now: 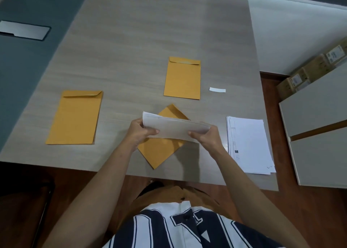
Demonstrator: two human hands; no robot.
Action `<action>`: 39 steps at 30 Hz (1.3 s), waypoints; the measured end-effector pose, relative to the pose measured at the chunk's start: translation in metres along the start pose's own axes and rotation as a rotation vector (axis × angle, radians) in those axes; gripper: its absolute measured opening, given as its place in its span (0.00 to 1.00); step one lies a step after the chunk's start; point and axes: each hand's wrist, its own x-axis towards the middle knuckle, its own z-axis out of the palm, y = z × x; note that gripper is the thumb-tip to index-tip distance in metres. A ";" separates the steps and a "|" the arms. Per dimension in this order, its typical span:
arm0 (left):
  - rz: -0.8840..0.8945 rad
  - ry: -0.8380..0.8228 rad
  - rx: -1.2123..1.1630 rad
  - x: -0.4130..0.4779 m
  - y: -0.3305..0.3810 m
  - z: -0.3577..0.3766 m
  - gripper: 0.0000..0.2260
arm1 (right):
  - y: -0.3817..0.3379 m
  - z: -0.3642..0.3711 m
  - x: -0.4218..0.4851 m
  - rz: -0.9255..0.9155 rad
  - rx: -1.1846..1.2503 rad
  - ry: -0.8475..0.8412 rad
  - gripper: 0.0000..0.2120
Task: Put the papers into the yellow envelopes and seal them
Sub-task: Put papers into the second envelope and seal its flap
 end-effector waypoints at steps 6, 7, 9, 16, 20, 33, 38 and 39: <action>-0.007 0.065 0.044 0.000 -0.005 0.011 0.15 | 0.011 0.001 -0.006 0.035 -0.054 0.048 0.17; -0.013 0.073 0.050 0.000 -0.005 0.011 0.15 | 0.012 0.002 -0.007 0.035 -0.051 0.058 0.16; -0.031 0.073 0.066 0.000 -0.004 0.013 0.15 | 0.011 0.002 -0.008 0.045 -0.036 0.076 0.15; -0.029 -0.042 0.061 0.008 0.008 0.018 0.16 | 0.003 -0.005 -0.003 0.084 0.050 0.073 0.14; -0.001 -0.012 0.041 0.007 0.013 0.019 0.15 | -0.001 -0.014 0.004 0.088 0.086 0.049 0.15; 0.067 0.074 0.002 -0.018 0.002 0.028 0.17 | 0.006 -0.026 0.003 -0.013 -0.017 -0.159 0.15; -0.007 0.170 -0.026 -0.014 -0.002 0.039 0.14 | 0.006 -0.024 0.009 0.010 -0.073 -0.121 0.14; 0.004 0.185 -0.014 -0.011 0.000 0.040 0.13 | 0.004 -0.024 0.012 0.000 -0.106 -0.109 0.13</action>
